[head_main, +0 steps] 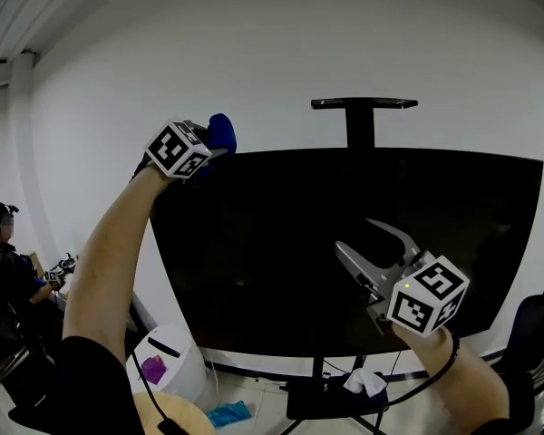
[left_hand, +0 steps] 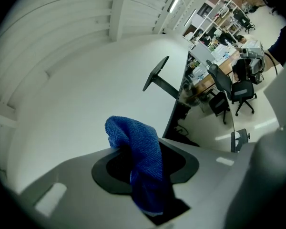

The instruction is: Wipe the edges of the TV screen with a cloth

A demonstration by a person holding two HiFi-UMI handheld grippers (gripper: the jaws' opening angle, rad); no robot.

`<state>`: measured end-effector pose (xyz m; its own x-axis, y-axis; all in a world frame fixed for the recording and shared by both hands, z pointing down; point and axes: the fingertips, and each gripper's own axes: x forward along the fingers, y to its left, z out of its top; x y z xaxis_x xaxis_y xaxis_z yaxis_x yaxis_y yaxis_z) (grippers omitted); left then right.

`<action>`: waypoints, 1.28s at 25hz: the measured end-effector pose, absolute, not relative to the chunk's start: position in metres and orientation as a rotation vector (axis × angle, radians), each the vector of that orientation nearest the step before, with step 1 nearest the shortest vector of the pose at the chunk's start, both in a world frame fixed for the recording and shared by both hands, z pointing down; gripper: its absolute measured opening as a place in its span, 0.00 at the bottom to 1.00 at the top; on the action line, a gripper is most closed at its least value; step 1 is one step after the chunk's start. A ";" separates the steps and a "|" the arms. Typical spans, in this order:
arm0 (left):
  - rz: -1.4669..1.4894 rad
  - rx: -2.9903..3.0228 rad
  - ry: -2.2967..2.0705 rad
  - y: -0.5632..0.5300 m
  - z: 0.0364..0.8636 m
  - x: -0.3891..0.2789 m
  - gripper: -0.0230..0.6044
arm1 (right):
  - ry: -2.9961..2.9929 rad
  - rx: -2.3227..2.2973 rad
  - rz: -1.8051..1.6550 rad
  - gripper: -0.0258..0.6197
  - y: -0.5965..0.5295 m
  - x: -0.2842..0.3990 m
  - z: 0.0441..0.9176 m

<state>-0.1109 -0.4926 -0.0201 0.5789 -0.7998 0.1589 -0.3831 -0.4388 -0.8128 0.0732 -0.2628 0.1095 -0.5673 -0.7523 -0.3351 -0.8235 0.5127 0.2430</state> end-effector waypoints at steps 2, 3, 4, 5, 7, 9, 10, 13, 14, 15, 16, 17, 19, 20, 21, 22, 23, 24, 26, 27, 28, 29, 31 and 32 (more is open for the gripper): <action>-0.702 -2.047 0.925 -0.485 -0.021 -0.091 0.25 | 2.569 -1.362 0.564 0.42 -0.252 0.086 0.113; -0.703 -2.046 0.917 -0.481 -0.021 -0.079 0.25 | 2.569 -1.366 0.569 0.42 -0.247 0.093 0.114; -0.702 -2.045 0.912 -0.477 -0.021 -0.067 0.25 | 2.568 -1.372 0.573 0.42 -0.242 0.102 0.115; -0.700 -2.044 0.908 -0.473 -0.021 -0.055 0.25 | 2.567 -1.379 0.576 0.42 -0.237 0.112 0.115; -0.694 -2.045 0.905 -0.467 -0.021 -0.030 0.25 | 2.560 -1.398 0.580 0.42 -0.227 0.133 0.115; -0.684 -2.053 0.908 -0.461 -0.021 -0.005 0.25 | 2.547 -1.417 0.576 0.42 -0.216 0.157 0.114; -0.678 -2.061 0.913 -0.458 -0.022 0.006 0.25 | 2.543 -1.423 0.570 0.42 -0.212 0.168 0.113; -0.666 -2.093 0.925 -0.454 -0.024 0.034 0.25 | 2.547 -1.427 0.550 0.42 -0.200 0.192 0.111; -0.665 -2.102 0.925 -0.453 -0.023 0.040 0.25 | 2.546 -1.429 0.546 0.42 -0.197 0.196 0.110; -0.660 -2.109 0.923 -0.451 -0.022 0.046 0.25 | 2.543 -1.431 0.544 0.42 -0.195 0.200 0.108; -0.651 -2.116 0.919 -0.449 -0.022 0.053 0.25 | 2.539 -1.433 0.542 0.42 -0.192 0.205 0.106; -0.640 -2.123 0.915 -0.446 -0.022 0.062 0.25 | 2.536 -1.435 0.540 0.42 -0.189 0.212 0.103; -0.633 -2.130 0.906 -0.441 -0.023 0.081 0.25 | 2.532 -1.435 0.538 0.42 -0.183 0.228 0.101; -0.636 -2.130 0.900 -0.440 -0.023 0.088 0.25 | 2.528 -1.435 0.538 0.42 -0.181 0.236 0.100; -0.637 -2.131 0.891 -0.438 -0.024 0.095 0.25 | 2.523 -1.438 0.538 0.42 -0.179 0.243 0.100; -0.634 -2.134 0.877 -0.437 -0.024 0.102 0.25 | 2.517 -1.446 0.538 0.42 -0.179 0.250 0.100; -0.628 -2.137 0.860 -0.435 -0.024 0.109 0.25 | 2.511 -1.458 0.536 0.42 -0.181 0.256 0.101; -0.623 -2.140 0.840 -0.433 -0.024 0.116 0.25 | 2.506 -1.474 0.531 0.42 -0.183 0.262 0.102; -0.626 -2.140 0.799 -0.428 -0.024 0.126 0.25 | 2.498 -1.508 0.524 0.42 -0.189 0.270 0.104; -0.631 -2.138 0.782 -0.426 -0.024 0.129 0.25 | 2.497 -1.524 0.530 0.42 -0.193 0.272 0.104; -0.634 -2.136 0.768 -0.423 -0.024 0.131 0.25 | 2.500 -1.539 0.544 0.42 -0.197 0.274 0.104; -0.633 -2.136 0.754 -0.422 -0.025 0.133 0.25 | 2.504 -1.551 0.561 0.42 -0.200 0.276 0.103; -0.624 -2.146 0.717 -0.418 -0.025 0.143 0.25 | 2.505 -1.569 0.587 0.42 -0.206 0.282 0.102; -0.621 -2.149 0.695 -0.416 -0.023 0.150 0.25 | 2.498 -1.574 0.596 0.42 -0.208 0.286 0.101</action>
<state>0.1497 -0.4164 -0.0233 0.7316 -0.6517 0.2000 -0.2719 -0.5480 -0.7910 0.2861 -0.2080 0.1012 -0.4477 -0.8375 -0.3133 -0.8887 0.3781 0.2592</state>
